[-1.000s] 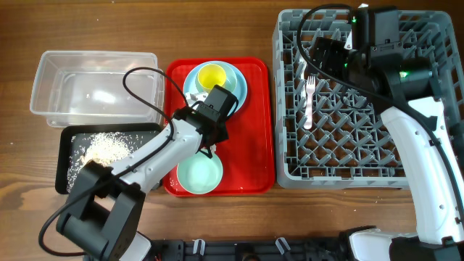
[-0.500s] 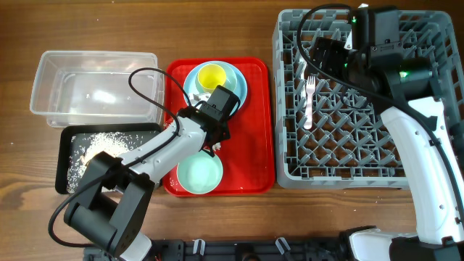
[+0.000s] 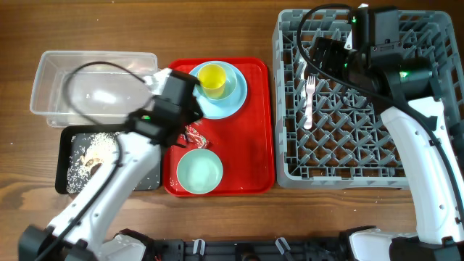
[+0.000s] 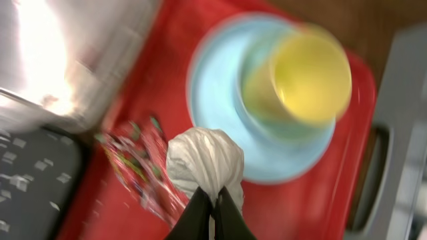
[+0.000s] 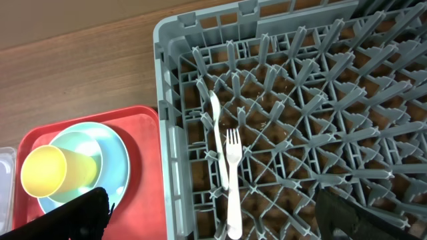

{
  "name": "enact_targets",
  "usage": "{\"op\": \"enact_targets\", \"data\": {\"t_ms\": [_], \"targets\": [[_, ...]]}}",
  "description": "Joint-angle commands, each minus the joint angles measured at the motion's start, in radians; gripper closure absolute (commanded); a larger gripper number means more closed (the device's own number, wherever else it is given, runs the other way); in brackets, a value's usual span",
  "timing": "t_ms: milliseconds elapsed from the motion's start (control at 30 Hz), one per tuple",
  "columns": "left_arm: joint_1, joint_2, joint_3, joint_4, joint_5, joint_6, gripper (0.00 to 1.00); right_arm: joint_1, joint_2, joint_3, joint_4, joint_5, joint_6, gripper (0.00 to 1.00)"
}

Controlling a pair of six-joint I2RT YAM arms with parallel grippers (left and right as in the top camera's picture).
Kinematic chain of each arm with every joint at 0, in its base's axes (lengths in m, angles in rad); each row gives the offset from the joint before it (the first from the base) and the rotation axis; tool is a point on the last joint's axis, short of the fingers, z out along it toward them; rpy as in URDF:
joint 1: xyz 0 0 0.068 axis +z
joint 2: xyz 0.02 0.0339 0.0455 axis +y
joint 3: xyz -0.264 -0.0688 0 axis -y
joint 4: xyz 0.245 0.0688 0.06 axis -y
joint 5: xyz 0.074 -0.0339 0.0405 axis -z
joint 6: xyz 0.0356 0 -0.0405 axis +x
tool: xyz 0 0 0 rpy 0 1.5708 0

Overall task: Sort waste into correct bins and load items into the dishwasher rack
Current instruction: 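Grasp the white tissue with the left gripper and drop it in the clear bin, then reach the left gripper to the red wrapper on the red tray and grasp it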

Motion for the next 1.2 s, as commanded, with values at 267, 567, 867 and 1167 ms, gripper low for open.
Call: {"op": "enact_targets", "data": {"t_ms": [267, 567, 867, 1167], "targets": [[0.406, 0.082, 0.013, 0.248, -0.031, 0.002, 0.96, 0.001, 0.010, 0.005, 0.003, 0.007, -0.005, 0.00], [0.457, 0.230, 0.013, 0.430, -0.031, 0.002, 0.05, 0.001, 0.010, 0.005, 0.002, 0.007, -0.005, 0.00], [0.436, -0.060, 0.014, 0.157, 0.305, -0.032, 0.17, 0.001, 0.010, 0.005, 0.002, 0.007, -0.005, 0.00], [0.180, -0.019, 0.010, -0.230, 0.250, -0.063, 0.56, 0.001, 0.010, 0.005, 0.003, 0.007, -0.005, 0.00]]}}
